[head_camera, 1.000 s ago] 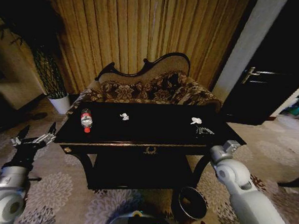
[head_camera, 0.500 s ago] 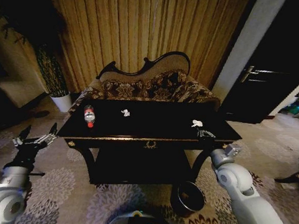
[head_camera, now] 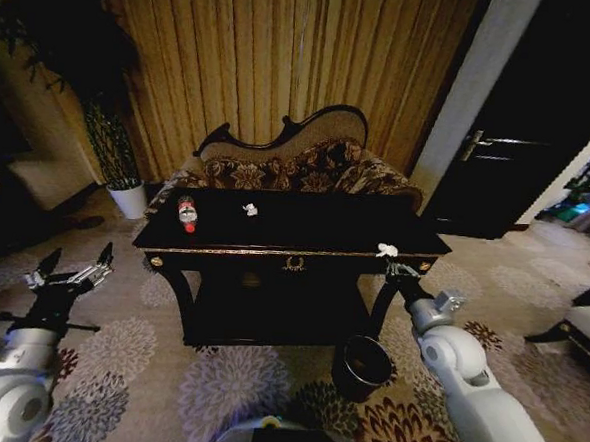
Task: Move to the front of the table and place the trash on the table into the trash bin.
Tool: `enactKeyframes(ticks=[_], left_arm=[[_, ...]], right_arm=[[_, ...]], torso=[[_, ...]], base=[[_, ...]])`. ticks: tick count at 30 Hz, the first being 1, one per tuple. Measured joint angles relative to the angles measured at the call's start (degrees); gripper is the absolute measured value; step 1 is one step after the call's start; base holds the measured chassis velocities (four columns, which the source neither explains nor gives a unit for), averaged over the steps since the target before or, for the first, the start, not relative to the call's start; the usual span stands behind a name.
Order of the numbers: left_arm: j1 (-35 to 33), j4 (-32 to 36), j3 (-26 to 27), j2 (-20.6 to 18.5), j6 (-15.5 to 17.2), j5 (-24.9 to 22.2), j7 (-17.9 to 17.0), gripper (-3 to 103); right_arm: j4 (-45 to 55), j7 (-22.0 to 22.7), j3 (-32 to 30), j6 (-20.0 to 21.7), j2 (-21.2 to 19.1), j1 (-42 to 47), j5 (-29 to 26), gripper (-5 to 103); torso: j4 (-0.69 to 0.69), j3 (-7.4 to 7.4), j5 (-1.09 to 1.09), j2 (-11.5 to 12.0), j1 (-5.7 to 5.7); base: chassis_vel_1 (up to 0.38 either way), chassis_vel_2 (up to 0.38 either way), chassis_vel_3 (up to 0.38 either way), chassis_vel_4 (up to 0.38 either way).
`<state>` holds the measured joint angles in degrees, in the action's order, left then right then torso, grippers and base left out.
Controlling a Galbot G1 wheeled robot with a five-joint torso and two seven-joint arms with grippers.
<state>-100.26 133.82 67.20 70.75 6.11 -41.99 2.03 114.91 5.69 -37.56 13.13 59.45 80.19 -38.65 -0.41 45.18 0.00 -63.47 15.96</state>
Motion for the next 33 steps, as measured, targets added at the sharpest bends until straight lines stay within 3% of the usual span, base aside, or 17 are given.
enactKeyframes(ticks=[10,22,32,33], left_arm=[[0.4,-0.7,-1.6,0.5,-0.4,0.6,0.1,100],[0.2,-1.2,-1.0,0.4,-1.4,0.9,0.7,100],[0.2,-1.7,-0.8,0.5,-1.7,0.7,0.7,100],[0.3,-1.7,-0.9,0.5,-1.7,0.7,0.7,100]], right_arm=[[-10.1,2.5,1.2,5.0,3.6,2.6,1.9,1],[-37.6,0.7,3.8,3.0,7.6,-7.0,12.6,1],[-44.5,-0.1,3.9,1.9,8.6,-8.7,16.3,-1],[-44.7,-0.1,3.9,1.9,8.8,-8.7,17.1,4]], torso=[[-0.01,-0.02,-0.01,0.0,-0.02],[0.0,-0.01,0.0,0.0,-0.01],[0.0,-0.01,0.0,0.0,-0.01],[0.0,-0.01,-0.02,0.0,-0.01]], base=[[0.0,0.0,0.0,0.0],[0.0,0.0,0.0,0.0],[0.0,0.0,0.0,0.0],[0.0,0.0,0.0,0.0]])
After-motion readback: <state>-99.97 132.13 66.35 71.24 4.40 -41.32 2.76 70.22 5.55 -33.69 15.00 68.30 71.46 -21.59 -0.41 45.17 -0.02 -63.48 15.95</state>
